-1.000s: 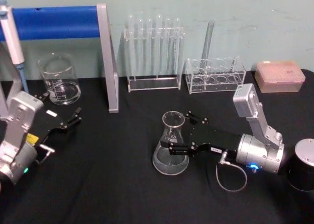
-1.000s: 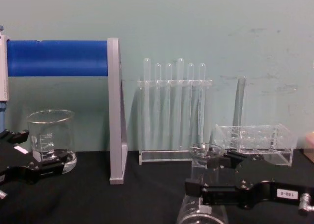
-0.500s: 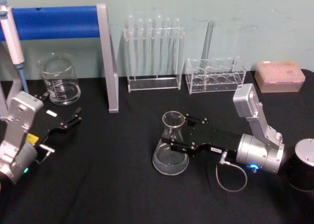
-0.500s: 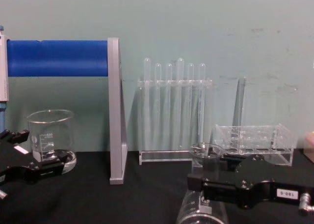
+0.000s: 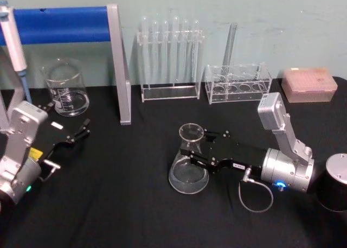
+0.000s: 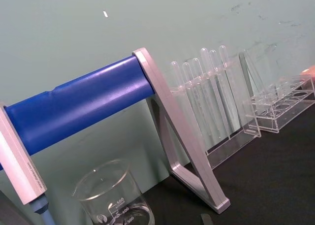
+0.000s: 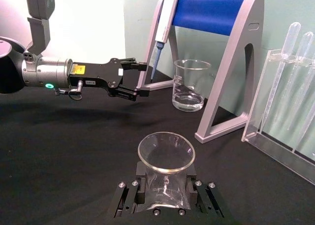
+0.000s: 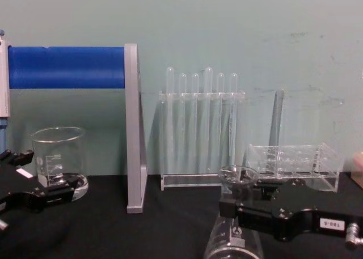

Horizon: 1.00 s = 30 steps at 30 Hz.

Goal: Grasp the erlenmeyer flask with one hand, shake it three times, then place it back.

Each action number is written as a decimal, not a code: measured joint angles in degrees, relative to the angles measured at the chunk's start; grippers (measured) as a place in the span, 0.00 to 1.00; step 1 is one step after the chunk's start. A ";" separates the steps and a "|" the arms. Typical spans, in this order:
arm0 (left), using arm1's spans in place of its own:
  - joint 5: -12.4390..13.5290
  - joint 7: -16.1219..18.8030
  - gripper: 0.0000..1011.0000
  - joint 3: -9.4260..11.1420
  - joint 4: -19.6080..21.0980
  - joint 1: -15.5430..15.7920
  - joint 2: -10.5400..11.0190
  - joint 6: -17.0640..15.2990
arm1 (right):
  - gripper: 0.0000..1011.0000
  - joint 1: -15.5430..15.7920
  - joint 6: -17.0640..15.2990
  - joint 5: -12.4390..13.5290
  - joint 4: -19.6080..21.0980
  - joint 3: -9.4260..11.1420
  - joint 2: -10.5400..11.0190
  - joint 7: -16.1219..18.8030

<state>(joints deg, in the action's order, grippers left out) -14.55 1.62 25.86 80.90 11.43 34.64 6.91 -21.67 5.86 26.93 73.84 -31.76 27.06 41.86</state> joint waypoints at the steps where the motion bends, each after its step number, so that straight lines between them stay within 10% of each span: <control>1: 0.00 0.00 0.99 0.00 0.00 0.00 0.00 0.00 | 0.45 0.00 0.00 0.00 0.00 0.00 0.00 0.00; 17: 0.00 0.00 0.99 0.00 0.00 0.00 0.00 0.00 | 0.45 1.29 -2.06 2.66 1.92 1.41 -0.02 -1.33; 30: 0.00 0.00 0.99 0.00 0.00 0.00 0.00 0.00 | 0.45 7.63 -5.60 2.54 13.75 7.83 -1.10 -17.53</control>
<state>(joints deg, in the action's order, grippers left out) -14.55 1.62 25.87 80.90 11.43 34.64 6.91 -14.04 0.25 29.47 87.59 -23.93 25.96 24.33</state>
